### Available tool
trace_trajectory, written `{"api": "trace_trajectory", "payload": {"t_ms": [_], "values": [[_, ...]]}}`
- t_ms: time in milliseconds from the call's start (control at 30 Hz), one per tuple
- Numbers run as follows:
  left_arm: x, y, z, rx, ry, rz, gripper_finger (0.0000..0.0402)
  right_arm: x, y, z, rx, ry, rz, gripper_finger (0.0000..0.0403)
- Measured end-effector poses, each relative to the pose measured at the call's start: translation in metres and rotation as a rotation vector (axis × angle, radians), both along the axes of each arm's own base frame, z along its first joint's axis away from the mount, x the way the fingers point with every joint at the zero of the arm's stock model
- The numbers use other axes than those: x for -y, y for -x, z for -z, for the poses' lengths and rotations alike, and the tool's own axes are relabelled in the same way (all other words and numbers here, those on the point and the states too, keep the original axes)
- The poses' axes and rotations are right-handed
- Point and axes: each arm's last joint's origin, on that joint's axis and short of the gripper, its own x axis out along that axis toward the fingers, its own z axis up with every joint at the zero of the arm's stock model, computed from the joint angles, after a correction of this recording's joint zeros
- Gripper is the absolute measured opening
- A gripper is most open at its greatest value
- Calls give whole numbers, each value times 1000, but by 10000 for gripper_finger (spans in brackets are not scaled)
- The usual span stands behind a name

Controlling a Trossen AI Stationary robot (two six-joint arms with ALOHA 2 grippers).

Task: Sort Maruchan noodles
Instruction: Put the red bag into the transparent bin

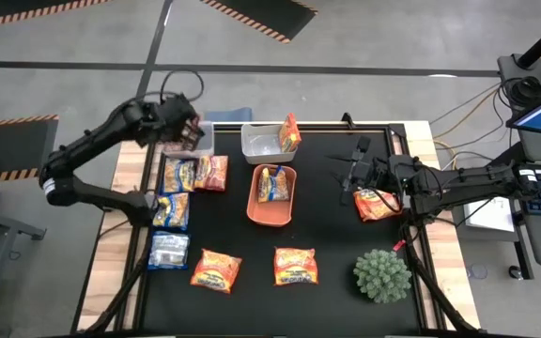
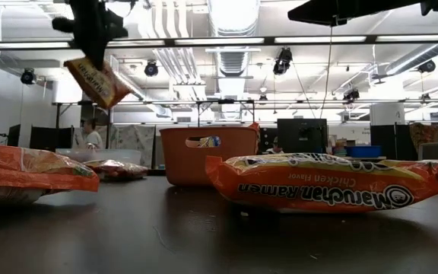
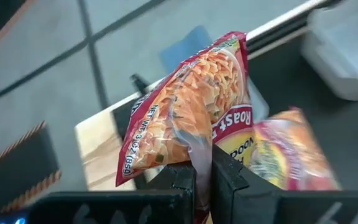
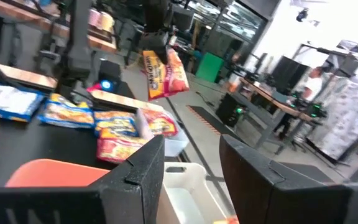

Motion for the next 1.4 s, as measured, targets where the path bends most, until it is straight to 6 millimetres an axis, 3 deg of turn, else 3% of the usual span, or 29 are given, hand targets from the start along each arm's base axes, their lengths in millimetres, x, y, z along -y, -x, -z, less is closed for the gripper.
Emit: {"api": "trace_trajectory", "payload": {"t_ms": [133,333,567,767,1400], "values": [[-32,1,12,-68,32,-79,0,2,1,1,-9,2,67,146],[-78,-18,44,-146,149,-45,0,3,1,1,-14,9,95,141],[-112,-41,66,-236,221,-42,0,3,1,2,-24,15,96,141],[-126,-55,80,-298,281,-32,0,3,1,4,-42,4,100,143],[-140,-70,117,-395,386,-45,0,3,1,6,-51,-23,103,139]]}}
